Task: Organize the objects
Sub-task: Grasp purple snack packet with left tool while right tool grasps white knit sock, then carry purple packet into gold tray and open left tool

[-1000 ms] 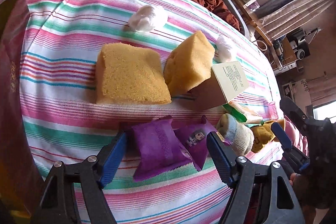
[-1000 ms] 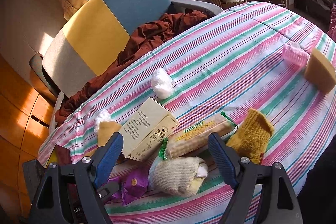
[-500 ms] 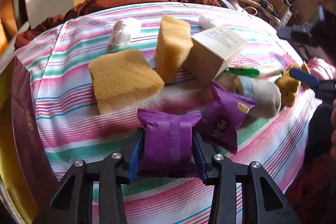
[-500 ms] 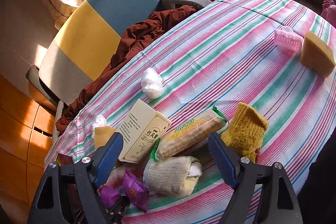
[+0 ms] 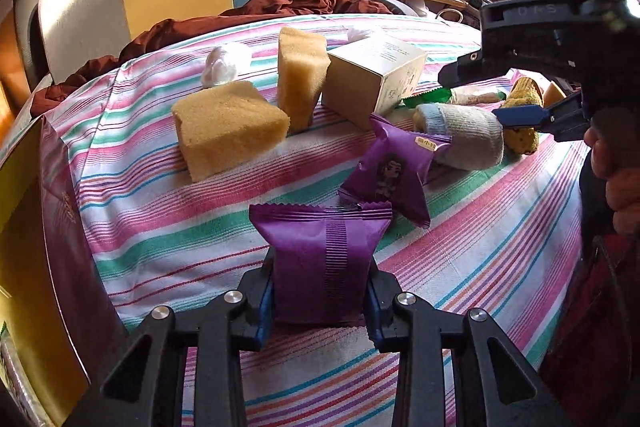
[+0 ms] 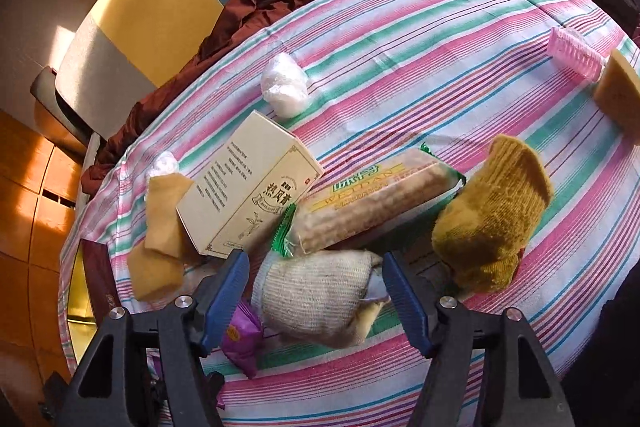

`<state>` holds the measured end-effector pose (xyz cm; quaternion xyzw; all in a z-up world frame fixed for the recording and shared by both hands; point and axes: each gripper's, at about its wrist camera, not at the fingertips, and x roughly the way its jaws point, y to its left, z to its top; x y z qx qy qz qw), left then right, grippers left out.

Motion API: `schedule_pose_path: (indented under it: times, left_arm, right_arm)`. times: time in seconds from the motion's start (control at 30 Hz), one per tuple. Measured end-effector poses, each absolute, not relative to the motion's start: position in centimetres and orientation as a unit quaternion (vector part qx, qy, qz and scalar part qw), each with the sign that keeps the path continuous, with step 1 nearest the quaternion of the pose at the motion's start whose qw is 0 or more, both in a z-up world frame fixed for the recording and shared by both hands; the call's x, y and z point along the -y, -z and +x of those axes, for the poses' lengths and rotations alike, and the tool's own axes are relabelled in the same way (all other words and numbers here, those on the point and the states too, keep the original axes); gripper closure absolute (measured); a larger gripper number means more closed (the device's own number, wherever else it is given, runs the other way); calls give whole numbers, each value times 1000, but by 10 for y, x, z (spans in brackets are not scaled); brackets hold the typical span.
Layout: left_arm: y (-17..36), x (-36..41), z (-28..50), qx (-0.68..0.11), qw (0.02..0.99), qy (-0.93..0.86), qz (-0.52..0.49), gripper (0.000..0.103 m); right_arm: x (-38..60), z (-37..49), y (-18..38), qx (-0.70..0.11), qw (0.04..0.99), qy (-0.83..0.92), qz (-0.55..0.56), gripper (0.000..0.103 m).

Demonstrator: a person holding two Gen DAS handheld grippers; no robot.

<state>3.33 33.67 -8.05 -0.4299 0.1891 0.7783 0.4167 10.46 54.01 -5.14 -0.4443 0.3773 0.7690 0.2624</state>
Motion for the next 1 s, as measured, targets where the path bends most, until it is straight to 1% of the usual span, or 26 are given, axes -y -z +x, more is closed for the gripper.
schedule_pose_path:
  times: [0.2, 0.3, 0.5, 0.57, 0.6, 0.73, 0.87, 1.0]
  left_arm:
    - [81, -336, 30, -177, 418, -779, -432, 67]
    - [81, -334, 29, -170, 420, -779, -434, 67]
    - [81, -332, 30, -165, 420, -779, -435, 66]
    - [81, -332, 30, -166, 421, -779, -434, 66]
    - [82, -332, 30, -166, 421, -779, -434, 67]
    - [81, -330, 29, -165, 422, -779, -434, 68]
    - [74, -324, 31, -146, 429, -772, -446, 69]
    - [53, -311, 41, -136, 446, -775, -427, 69]
  right_arm:
    - [-538, 99, 62, -365, 262, -758, -472, 29]
    - [-536, 96, 68, -373, 247, -751, -485, 26]
    - [-533, 94, 67, -362, 248, -755, -487, 26]
    - [-531, 92, 66, -357, 241, -758, -490, 28]
    - [-529, 90, 65, -351, 237, -761, -491, 35]
    - [-522, 85, 60, -320, 236, -775, -492, 40]
    - [-521, 86, 57, -314, 235, -779, -490, 41]
    - [-520, 85, 57, -312, 235, -782, -486, 42]
